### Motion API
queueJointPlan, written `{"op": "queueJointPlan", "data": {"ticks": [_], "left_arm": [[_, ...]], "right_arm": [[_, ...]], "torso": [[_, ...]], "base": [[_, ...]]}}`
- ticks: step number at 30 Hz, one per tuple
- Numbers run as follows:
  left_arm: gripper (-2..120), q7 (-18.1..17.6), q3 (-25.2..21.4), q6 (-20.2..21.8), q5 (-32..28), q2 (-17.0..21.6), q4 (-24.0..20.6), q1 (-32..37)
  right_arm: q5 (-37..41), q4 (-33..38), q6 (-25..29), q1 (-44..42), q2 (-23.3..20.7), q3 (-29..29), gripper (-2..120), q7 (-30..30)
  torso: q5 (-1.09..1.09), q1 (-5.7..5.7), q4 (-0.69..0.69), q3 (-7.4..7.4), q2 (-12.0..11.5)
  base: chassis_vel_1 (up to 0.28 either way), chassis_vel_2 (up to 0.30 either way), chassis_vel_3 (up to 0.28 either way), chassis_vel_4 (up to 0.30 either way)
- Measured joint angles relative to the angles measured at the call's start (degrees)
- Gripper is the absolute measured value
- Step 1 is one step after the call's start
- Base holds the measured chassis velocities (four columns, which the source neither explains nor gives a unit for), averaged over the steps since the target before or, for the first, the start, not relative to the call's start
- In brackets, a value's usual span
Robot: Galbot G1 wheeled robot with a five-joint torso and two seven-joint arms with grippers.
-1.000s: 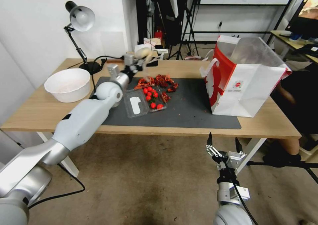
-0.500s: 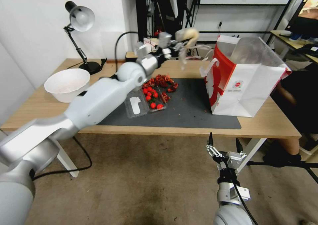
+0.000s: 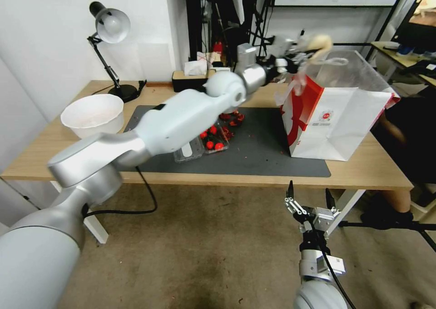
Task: Pick up the trash from the table and place it into the takeout bag.
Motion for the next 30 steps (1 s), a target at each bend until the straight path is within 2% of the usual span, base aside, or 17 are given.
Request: {"op": "queueJointPlan", "data": {"ticks": [3,4,6,10,15,18,20,23,24,28,29,30], "left_arm": [[5,1.3,1.7,0.2,0.0,-5.2,4.7,-2.1],[5,1.3,1.7,0.2,0.0,-5.2,4.7,-2.1],[5,2.5,2.5,0.3,0.3,-7.9,8.3,-2.9],[5,3.1,3.6,0.4,0.9,-9.7,11.6,-3.0],[9,3.0,3.6,0.6,1.7,-9.9,12.0,-2.6],[23,2.8,3.6,0.7,2.0,-9.6,11.9,-2.4],[27,2.7,3.6,0.8,2.0,-9.5,11.9,-2.4],[42,2.5,3.6,1.0,2.0,-9.1,11.7,-2.4],[42,2.5,3.6,1.0,2.0,-9.1,11.7,-2.4],[60,2.3,3.7,1.0,2.0,-8.7,11.3,-2.4],[60,2.3,3.7,1.0,2.0,-8.7,11.3,-2.4],[66,2.3,3.7,1.0,2.0,-8.7,11.2,-2.4]], "right_arm": [[0.0,0.1,0.0,0.1,0.1,0.0,100,0.0],[0.0,0.1,0.0,0.1,0.1,0.0,100,0.0],[0.0,0.3,0.1,0.0,0.3,0.0,100,0.1],[0.0,0.3,0.3,-0.2,0.3,0.2,100,0.1],[0.1,0.4,0.4,-0.3,0.3,0.2,100,0.2],[0.1,0.4,0.4,-0.3,0.3,0.2,100,0.2],[0.1,0.4,0.4,-0.3,0.3,0.2,100,0.2],[0.1,0.5,0.4,-0.3,0.3,0.2,100,0.2],[0.1,0.5,0.4,-0.3,0.3,0.2,100,0.2],[0.1,0.7,0.4,-0.3,0.3,0.2,100,0.2],[0.1,0.7,0.4,-0.3,0.3,0.2,100,0.2],[0.1,0.7,0.4,-0.4,0.3,0.2,100,0.2]], "torso": [[0.00,0.00,-0.01,0.00,0.0],[0.00,0.00,-0.01,0.00,0.0],[-0.01,0.00,0.00,0.00,0.0],[-0.01,0.00,0.00,0.00,0.0],[-0.01,0.00,0.00,0.00,0.0],[-0.01,0.00,0.00,0.00,0.0],[-0.01,0.00,0.00,0.00,0.0],[-0.02,0.00,0.00,0.00,0.0],[-0.02,0.00,0.00,0.00,0.0],[-0.02,0.00,0.00,0.00,0.0],[-0.02,0.00,0.00,0.00,0.0],[-0.02,0.00,0.00,0.00,0.0]], "base": [[0.000,0.000,0.000,0.000],[0.000,0.000,0.000,0.000],[0.000,0.000,0.000,0.000],[0.000,0.000,0.000,0.000],[0.000,0.000,0.000,0.000],[0.000,0.000,0.000,0.000],[0.000,0.000,0.000,0.000],[0.000,0.000,0.000,0.000],[0.000,0.000,0.000,0.000],[0.000,0.000,0.000,0.000],[0.000,0.000,0.000,0.000],[0.000,0.000,0.000,0.000]]}}
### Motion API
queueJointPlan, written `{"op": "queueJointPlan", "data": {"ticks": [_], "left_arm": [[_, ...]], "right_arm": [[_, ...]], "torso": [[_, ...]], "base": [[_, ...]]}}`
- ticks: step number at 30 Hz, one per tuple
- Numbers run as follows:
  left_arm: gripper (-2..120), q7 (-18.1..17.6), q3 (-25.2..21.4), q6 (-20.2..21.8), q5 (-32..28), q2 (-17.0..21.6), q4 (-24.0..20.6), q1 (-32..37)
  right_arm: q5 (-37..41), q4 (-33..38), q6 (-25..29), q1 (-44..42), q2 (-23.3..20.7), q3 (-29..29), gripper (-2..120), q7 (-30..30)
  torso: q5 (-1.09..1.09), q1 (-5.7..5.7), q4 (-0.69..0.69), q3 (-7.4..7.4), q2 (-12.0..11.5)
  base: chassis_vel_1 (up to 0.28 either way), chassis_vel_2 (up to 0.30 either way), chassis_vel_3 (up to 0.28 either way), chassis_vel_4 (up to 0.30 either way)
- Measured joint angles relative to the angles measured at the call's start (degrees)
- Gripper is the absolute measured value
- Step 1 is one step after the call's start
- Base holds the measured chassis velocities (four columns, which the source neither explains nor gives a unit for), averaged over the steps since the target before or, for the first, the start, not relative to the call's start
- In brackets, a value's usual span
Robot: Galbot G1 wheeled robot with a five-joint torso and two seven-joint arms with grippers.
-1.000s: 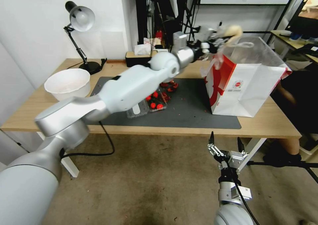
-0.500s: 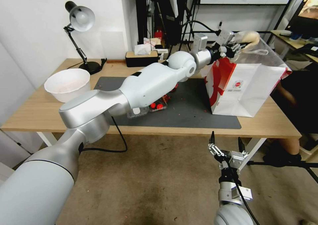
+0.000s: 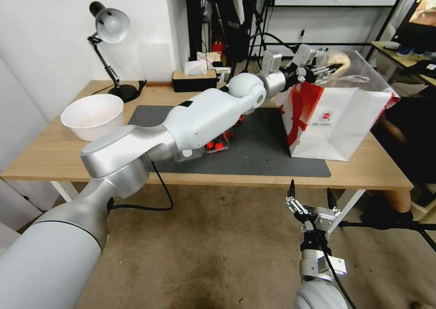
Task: Pick up the trash from the table and place it into the takeout bag.
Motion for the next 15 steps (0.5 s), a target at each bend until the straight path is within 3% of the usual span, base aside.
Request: {"op": "queueJointPlan", "data": {"ticks": [7,15], "left_arm": [[92,-0.7,-1.3,0.0,0.0,0.4,-0.8,0.0],[100,-1.6,-4.4,0.0,-0.1,3.7,-3.4,0.8]], "right_arm": [[0.0,0.2,0.0,0.0,0.0,0.0,100,0.0],[0.0,0.2,-0.1,0.1,0.1,0.0,100,0.0]], "torso": [[0.00,0.00,-0.01,0.00,0.0],[0.00,0.00,-0.02,0.00,0.0]], "base": [[0.000,0.000,0.000,0.000],[0.000,0.000,0.000,0.000]]}}
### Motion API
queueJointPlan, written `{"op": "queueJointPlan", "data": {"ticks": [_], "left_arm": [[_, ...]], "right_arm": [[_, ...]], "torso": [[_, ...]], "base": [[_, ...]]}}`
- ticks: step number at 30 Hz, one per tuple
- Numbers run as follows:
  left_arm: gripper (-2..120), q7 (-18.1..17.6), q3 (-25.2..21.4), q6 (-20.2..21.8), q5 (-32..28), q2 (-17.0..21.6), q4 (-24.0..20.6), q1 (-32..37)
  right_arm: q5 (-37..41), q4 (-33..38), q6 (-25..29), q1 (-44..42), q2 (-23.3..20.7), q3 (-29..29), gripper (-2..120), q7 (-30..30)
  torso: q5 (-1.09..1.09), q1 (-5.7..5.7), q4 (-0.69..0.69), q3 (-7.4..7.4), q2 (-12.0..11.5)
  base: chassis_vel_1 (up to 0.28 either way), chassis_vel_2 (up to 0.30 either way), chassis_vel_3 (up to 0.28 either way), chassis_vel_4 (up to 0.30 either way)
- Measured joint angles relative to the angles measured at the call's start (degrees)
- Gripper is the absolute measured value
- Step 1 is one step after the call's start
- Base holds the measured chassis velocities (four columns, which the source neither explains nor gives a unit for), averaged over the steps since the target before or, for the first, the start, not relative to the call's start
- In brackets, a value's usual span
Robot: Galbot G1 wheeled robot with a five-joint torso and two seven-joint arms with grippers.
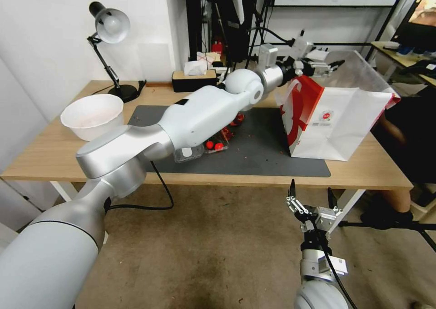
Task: Pick up the trash from the table and place it into the takeout bag.
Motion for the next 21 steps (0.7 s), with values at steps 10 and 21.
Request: {"op": "queueJointPlan", "data": {"ticks": [10,21], "left_arm": [[100,-2.0,-5.6,0.2,0.6,12.6,-7.6,7.1],[100,-2.0,-12.6,0.2,3.2,21.7,-12.6,16.6]], "right_arm": [[-0.1,0.0,-0.4,0.4,0.1,-0.2,100,-0.1],[-0.3,0.0,-0.9,0.3,-0.3,-0.3,100,-0.2]], "torso": [[-0.03,0.00,0.04,0.00,0.0],[-0.01,0.00,0.02,0.00,0.0]], "base": [[0.000,0.000,0.000,0.000],[0.000,0.000,0.000,0.000]]}}
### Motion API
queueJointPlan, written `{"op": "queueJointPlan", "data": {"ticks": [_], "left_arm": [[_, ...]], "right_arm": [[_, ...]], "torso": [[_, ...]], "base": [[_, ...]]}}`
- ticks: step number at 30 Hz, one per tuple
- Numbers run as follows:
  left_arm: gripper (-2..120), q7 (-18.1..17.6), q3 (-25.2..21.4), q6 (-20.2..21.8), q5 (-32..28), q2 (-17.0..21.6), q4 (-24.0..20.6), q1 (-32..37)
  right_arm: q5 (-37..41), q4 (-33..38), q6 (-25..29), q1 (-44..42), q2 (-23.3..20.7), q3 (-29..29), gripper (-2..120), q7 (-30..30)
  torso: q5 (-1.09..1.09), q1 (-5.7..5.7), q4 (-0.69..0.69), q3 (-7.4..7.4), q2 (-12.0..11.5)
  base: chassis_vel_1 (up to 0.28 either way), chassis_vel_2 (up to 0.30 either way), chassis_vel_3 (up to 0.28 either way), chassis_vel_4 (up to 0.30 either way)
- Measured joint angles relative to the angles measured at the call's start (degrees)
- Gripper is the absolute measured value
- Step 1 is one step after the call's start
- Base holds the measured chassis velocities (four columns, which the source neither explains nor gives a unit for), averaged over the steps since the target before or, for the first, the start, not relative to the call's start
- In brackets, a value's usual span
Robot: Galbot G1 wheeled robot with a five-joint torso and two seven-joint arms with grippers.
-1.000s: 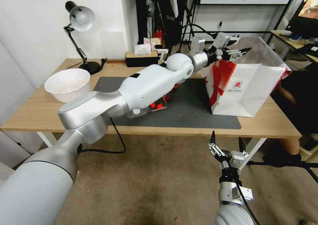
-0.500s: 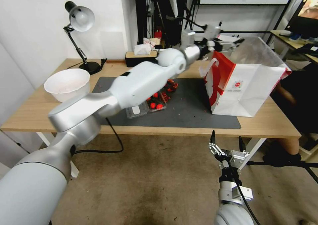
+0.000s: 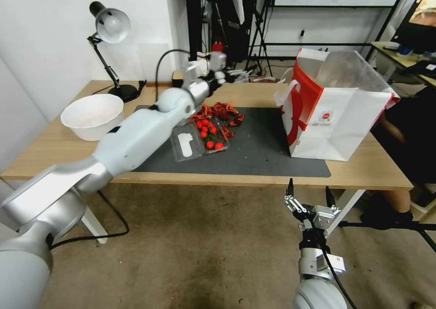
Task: Pick up the trash from the table and place it into the takeout bag.
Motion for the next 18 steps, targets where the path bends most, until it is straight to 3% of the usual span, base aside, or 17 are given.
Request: {"op": "queueJointPlan", "data": {"ticks": [6,13,18], "left_arm": [[100,-0.8,-2.7,0.0,1.1,2.8,-3.8,3.9],[100,-2.1,-9.6,0.1,3.5,9.3,-11.5,12.7],[100,-2.4,-13.0,0.2,4.7,11.8,-13.7,16.3]], "right_arm": [[0.0,0.0,0.0,0.0,0.0,-0.1,100,0.0],[-0.1,-0.2,-0.1,0.3,0.0,-0.5,100,-0.1],[-0.2,-0.3,-0.2,0.5,0.0,-0.9,100,-0.1]], "torso": [[0.01,0.00,-0.01,0.00,0.0],[0.00,0.00,0.01,0.00,0.0],[0.01,0.00,0.01,0.00,0.0]], "base": [[0.000,0.000,0.000,0.000],[0.000,0.000,0.000,0.000],[0.000,0.000,0.000,0.000]]}}
